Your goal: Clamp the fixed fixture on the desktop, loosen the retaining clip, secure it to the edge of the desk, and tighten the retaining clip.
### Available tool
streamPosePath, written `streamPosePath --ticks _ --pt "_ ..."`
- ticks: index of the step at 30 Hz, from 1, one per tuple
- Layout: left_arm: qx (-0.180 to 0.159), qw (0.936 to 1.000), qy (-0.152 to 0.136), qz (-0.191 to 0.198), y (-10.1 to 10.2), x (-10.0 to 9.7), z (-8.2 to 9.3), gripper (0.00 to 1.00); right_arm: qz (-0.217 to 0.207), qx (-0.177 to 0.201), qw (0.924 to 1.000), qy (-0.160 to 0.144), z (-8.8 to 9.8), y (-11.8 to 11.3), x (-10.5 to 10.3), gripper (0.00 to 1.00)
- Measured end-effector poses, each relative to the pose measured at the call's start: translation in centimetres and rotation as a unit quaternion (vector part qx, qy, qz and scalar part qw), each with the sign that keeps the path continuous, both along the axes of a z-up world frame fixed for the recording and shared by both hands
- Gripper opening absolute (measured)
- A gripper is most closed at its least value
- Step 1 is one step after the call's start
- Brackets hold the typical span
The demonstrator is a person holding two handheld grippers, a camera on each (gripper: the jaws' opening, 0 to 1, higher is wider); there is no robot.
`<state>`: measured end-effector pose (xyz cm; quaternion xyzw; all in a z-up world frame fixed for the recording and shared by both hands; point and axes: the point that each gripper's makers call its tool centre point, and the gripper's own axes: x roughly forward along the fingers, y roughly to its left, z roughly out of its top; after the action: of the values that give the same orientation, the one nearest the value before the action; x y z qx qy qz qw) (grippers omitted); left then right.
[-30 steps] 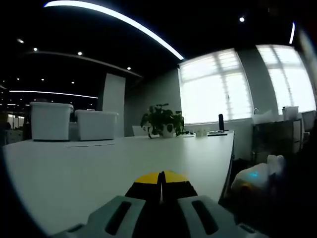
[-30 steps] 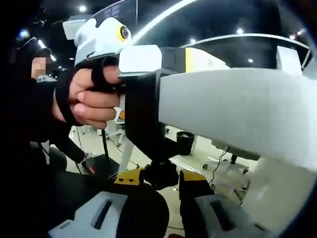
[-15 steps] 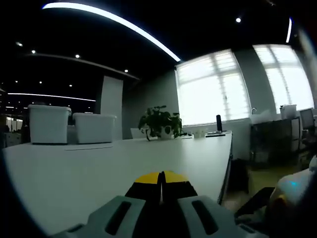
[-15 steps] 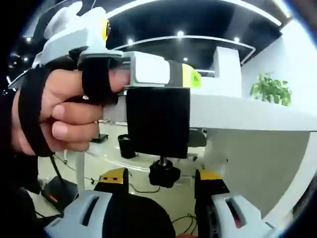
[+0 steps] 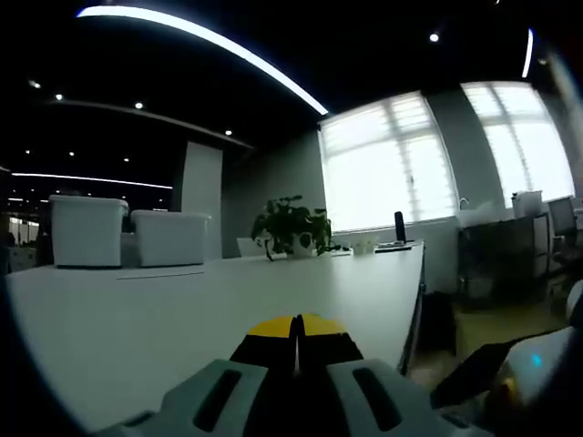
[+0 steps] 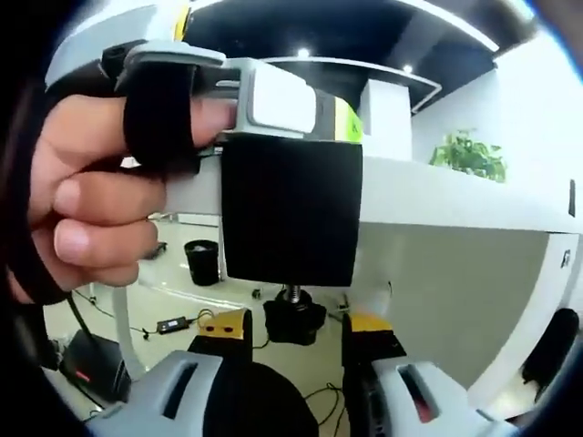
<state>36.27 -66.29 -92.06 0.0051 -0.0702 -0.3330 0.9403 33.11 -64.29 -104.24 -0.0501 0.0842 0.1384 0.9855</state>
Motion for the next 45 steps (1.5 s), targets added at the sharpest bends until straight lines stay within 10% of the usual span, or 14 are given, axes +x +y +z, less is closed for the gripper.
streamPosePath --ticks 9,20,38,45 --pt "0.0 1.0 0.003 -0.001 0.1 -0.1 0.0 0.01 0.013 0.012 0.9998 0.005 -0.2 0.1 0.1 0.23" --pt "-0.001 1.0 0.01 0.001 0.2 0.1 -0.2 0.01 0.168 -0.004 0.9857 0.004 -0.2 0.8 0.1 0.21" --pt "-0.003 0.9998 0.019 0.005 0.3 0.4 -0.3 0.01 0.416 -0.015 0.9092 0.009 -0.3 2.4 -0.3 0.21" --pt "-0.003 0.9998 0.02 0.006 0.3 0.4 -0.3 0.01 0.447 -0.023 0.894 -0.01 -0.1 2.4 0.2 0.21"
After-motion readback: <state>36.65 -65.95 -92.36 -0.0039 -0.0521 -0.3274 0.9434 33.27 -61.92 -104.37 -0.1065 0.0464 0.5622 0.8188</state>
